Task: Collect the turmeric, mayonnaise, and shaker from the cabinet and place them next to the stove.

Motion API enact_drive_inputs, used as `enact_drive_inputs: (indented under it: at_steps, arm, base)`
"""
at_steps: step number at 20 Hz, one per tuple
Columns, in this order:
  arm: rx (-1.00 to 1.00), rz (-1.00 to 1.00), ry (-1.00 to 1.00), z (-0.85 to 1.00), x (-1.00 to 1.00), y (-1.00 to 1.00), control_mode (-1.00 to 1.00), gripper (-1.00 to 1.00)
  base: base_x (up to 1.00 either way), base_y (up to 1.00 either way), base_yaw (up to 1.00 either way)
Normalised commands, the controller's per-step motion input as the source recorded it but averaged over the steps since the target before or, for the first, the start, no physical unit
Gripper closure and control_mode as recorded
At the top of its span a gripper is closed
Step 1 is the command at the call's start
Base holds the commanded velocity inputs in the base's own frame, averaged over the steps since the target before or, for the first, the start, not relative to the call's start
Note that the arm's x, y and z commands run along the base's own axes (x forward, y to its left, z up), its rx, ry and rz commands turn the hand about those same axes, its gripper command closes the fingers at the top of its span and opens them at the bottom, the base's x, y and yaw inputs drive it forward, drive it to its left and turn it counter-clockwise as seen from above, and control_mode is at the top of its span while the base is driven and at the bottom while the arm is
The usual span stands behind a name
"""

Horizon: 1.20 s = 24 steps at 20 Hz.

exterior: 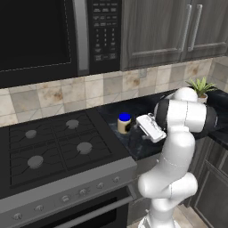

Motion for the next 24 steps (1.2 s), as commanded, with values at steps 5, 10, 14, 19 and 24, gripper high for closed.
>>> enact_drive_inputs:
  at_steps: [5, 10, 14, 19, 24]
  arm:
    - [0.0, 0.0, -0.06, 0.37, -0.78, 0.01, -1.0, -1.0]
    - [0.0, 0.0, -0.05, 0.33, -0.8, 0.09, -1.0, -1.0]
    - [0.0, 0.0, -0.03, 0.3, -0.77, 0.18, -1.0, -1.0]
    - [0.0, -0.01, -0.01, 0.15, -0.67, 0.34, -1.0, -1.0]
    - [-0.06, -0.04, 0.0, 0.0, -0.55, 0.61, -1.0, -1.0]
  base:
    - [0.0, 0.0, 0.0]
    - [0.0, 0.0, 0.0]
    - [0.0, 0.0, 0.0]
    - [0.0, 0.0, 0.0]
    - [0.0, 0.0, 0.0]
